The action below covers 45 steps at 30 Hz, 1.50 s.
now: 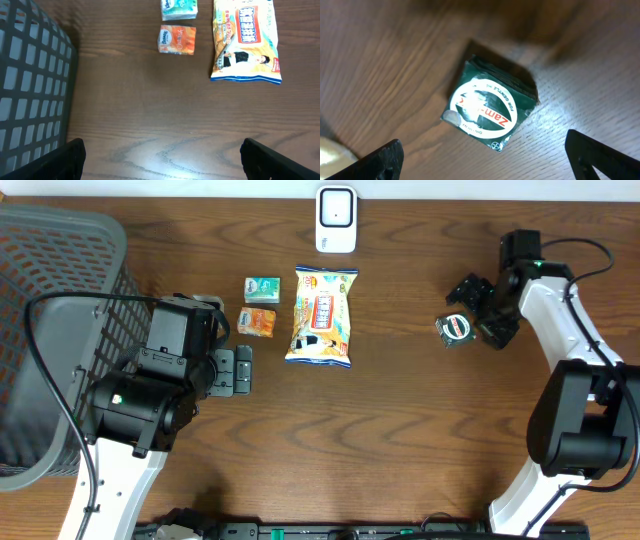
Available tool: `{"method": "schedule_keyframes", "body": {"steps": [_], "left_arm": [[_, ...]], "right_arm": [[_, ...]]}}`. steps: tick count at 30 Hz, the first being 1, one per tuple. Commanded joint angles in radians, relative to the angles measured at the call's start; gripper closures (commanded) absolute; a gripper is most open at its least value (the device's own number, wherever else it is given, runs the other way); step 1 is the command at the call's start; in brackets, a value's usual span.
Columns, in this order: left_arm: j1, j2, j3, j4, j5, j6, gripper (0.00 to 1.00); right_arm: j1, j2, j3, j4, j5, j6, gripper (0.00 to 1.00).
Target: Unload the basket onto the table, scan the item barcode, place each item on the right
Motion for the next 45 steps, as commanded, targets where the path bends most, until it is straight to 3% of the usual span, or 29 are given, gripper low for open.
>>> {"method": "schedule_keyframes", "body": {"steps": [1, 6, 17, 43, 45], "left_arm": [[0.0, 0.003, 0.013, -0.005, -0.006, 0.001, 0.02], [0.0, 0.003, 0.013, -0.005, -0.006, 0.001, 0.02], [0.0, 0.003, 0.013, -0.005, -0.006, 0.001, 0.02], [0.0, 0.003, 0.013, -0.005, -0.006, 0.001, 0.02], [0.0, 0.003, 0.013, -0.005, -0.006, 0.001, 0.02]], "right_arm": [[0.02, -0.019, -0.038, 0.012, 0.087, 0.207, 0.04], [0.044, -0.019, -0.091, 0.094, 0.138, 0.301, 0.04], [0.084, 0.042, -0.111, 0.255, 0.156, 0.352, 0.04], [0.081, 0.072, -0.114, 0.158, 0.197, 0.347, 0.02], [0.081, 0.073, -0.114, 0.159, 0.215, 0.347, 0.05]]}}
